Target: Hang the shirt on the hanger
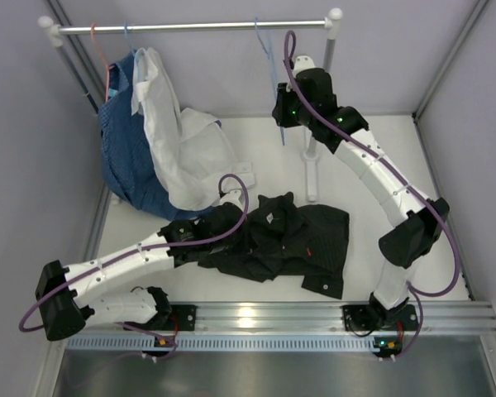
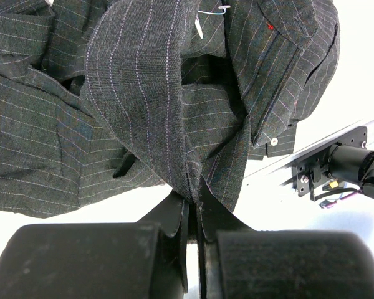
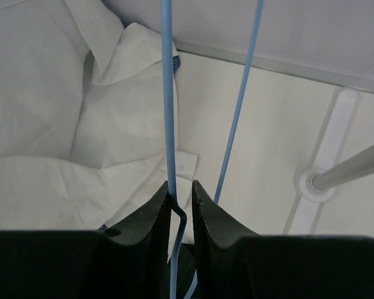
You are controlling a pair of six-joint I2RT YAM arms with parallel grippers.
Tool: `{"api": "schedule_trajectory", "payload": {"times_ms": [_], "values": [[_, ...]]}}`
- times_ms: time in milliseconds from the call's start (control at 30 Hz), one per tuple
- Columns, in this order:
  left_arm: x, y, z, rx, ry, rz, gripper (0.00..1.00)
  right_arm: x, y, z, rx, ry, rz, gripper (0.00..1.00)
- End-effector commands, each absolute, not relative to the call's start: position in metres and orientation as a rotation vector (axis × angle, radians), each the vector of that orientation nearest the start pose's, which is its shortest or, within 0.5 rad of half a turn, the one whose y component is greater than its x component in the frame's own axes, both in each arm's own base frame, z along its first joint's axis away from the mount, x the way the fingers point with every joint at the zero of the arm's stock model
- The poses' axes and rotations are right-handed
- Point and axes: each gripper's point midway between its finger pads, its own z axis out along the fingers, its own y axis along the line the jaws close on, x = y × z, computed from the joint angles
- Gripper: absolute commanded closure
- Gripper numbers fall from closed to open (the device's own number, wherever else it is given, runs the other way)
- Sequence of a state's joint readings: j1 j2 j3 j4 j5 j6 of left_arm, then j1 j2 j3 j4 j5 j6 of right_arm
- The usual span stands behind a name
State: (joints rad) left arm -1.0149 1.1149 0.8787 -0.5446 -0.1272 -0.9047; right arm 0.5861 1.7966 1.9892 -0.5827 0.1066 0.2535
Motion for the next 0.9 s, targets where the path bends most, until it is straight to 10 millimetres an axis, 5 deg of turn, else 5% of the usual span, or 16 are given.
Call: {"api": "schedule_trajectory", "payload": {"times_ms": [0, 333, 633, 700, 867], "values": [[0.162, -0.283, 0.169, 0.083, 2.436, -0.817, 1.0, 0.45, 0.29, 0.366, -0.323, 1.883, 0.506, 0.81], [0.162, -0.281, 0.169, 0.067, 2.435, -0.822, 1.0, 0.465, 0.278, 0.361, -0.299, 1.882, 0.402, 0.68], [0.162, -0.282, 0.169, 0.063, 2.437, -0.826, 1.0, 0.467, 0.276, 0.362, -0.301, 1.87, 0.384, 0.81], [0.162, -0.283, 0.17, 0.067, 2.436, -0.824, 1.0, 0.467, 0.276, 0.365, -0.307, 1.86, 0.38, 0.92], [0.164, -0.284, 0.175, 0.064, 2.424, -0.832, 1.0, 0.461, 0.271, 0.388, -0.29, 1.792, 0.395, 1.0]]}}
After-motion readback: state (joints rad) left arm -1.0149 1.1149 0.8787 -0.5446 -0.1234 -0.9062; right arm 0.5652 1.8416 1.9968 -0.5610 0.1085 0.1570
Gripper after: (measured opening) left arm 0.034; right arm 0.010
